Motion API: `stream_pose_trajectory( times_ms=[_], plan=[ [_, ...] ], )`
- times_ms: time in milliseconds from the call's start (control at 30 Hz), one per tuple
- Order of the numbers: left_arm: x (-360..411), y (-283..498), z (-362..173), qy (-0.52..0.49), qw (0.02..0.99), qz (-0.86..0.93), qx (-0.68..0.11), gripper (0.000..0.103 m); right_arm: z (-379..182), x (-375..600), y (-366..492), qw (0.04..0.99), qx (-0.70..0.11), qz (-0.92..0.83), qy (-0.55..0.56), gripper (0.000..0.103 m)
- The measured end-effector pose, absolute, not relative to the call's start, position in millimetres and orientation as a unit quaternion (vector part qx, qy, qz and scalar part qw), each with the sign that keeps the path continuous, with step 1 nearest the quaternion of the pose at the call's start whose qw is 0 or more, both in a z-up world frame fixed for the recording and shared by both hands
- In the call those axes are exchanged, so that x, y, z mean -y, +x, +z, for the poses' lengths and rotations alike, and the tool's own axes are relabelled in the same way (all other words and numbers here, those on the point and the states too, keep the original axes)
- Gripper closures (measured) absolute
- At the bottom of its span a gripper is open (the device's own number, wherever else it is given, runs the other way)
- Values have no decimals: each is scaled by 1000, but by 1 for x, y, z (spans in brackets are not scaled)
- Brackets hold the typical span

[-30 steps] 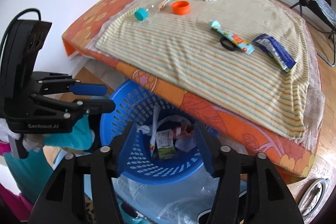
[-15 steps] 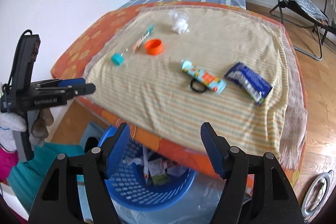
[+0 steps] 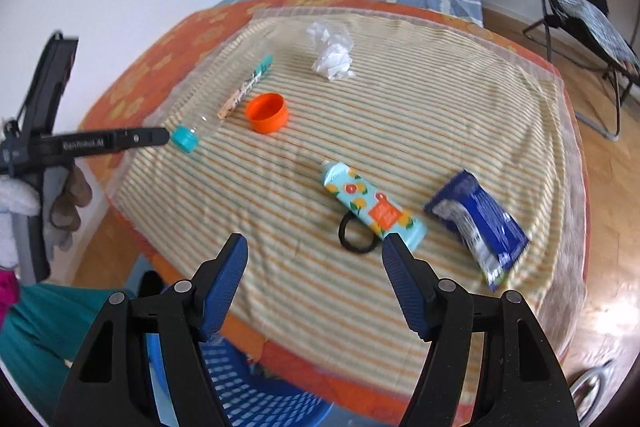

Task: Collect trash
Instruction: 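Grasp the clear bottle with the left tool while the right tool grasps the toothpaste tube, then carry the clear bottle and toothpaste tube over the blue basket with both tools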

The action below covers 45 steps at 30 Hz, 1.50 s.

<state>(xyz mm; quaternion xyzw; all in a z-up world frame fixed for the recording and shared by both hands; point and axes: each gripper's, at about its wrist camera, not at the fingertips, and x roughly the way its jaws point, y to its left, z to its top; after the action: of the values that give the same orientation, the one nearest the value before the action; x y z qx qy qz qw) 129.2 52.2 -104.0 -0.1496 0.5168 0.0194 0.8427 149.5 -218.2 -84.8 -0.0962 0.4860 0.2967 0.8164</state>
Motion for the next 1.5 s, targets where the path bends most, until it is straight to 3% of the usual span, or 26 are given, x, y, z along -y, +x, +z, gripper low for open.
stream_pose_trajectory(
  times_ms=[733,800,833,967,1133,1500],
  plan=[
    [-55,184,-149,-173,815,13,-553,43,-143,169,197,800,-496,261,-213,34],
    [-58,184,-149,-176,816,13,-551,47,-146,168,200,799,-497,258,-218,35],
    [-60,184,-148,-177,816,12,-550,52,-147,168,201,798,-498,261,-215,37],
    [-63,182,-143,-169,819,11,-548,54,-148,170,205,797,-504,272,-194,49],
    [-70,178,-137,-165,827,28,-537,54,-142,172,208,800,-503,278,-173,82],
    [-81,169,-111,-152,850,35,-503,54,-123,193,217,821,-491,268,-109,85]
  ],
)
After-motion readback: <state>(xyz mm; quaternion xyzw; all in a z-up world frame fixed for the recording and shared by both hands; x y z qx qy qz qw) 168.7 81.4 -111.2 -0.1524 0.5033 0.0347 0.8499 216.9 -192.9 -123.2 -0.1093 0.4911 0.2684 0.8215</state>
